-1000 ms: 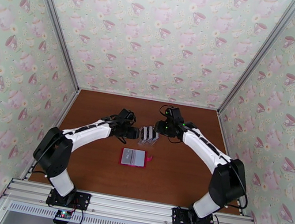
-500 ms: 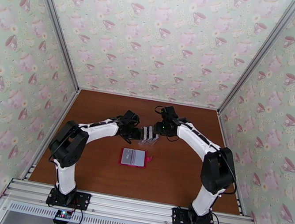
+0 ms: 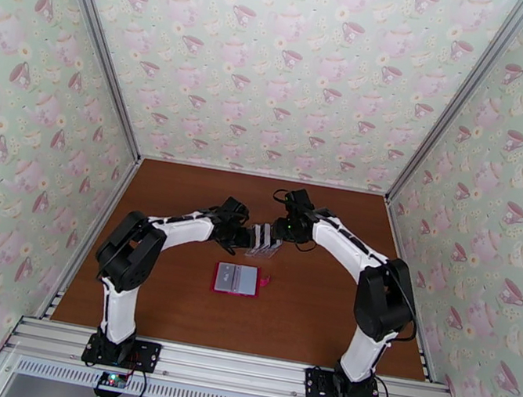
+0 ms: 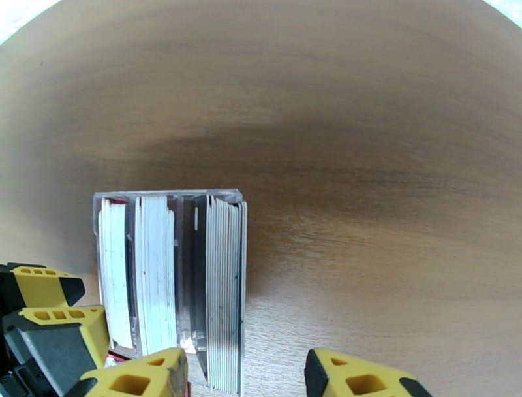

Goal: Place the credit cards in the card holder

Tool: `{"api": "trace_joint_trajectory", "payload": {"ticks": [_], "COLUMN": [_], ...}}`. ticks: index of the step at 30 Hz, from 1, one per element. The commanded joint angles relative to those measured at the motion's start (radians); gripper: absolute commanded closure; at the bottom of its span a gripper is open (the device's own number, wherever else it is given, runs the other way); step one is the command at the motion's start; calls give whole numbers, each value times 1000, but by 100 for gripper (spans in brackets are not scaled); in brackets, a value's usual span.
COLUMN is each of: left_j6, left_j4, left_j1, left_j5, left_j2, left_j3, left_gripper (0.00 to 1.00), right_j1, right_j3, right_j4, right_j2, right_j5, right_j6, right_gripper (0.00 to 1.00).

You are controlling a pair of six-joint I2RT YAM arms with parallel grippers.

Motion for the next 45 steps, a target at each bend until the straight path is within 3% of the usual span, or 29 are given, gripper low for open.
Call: {"api": "trace_joint_trajectory", "payload": {"ticks": [1, 23, 37, 45], "left_j6": [-7, -15, -19, -17], "left_j4": [6, 20, 26, 23], "left_j1": [4, 5, 5, 7], "left_j5": [11, 3, 8, 3], "left_j2": [3, -4, 2, -9], "left_j3": [-26, -67, -68, -76], "left_gripper": [44, 46, 46, 46], "right_j1": [2, 69, 78, 78], "right_j3": [24, 98, 112, 123], "right_j4": [-16, -98, -108, -126], "right_j2": [22, 110, 139, 131], "right_j5": [-26, 156, 134, 198], "right_j6": [-28, -69, -79, -84], "right_gripper": [48, 51, 53, 54]}}
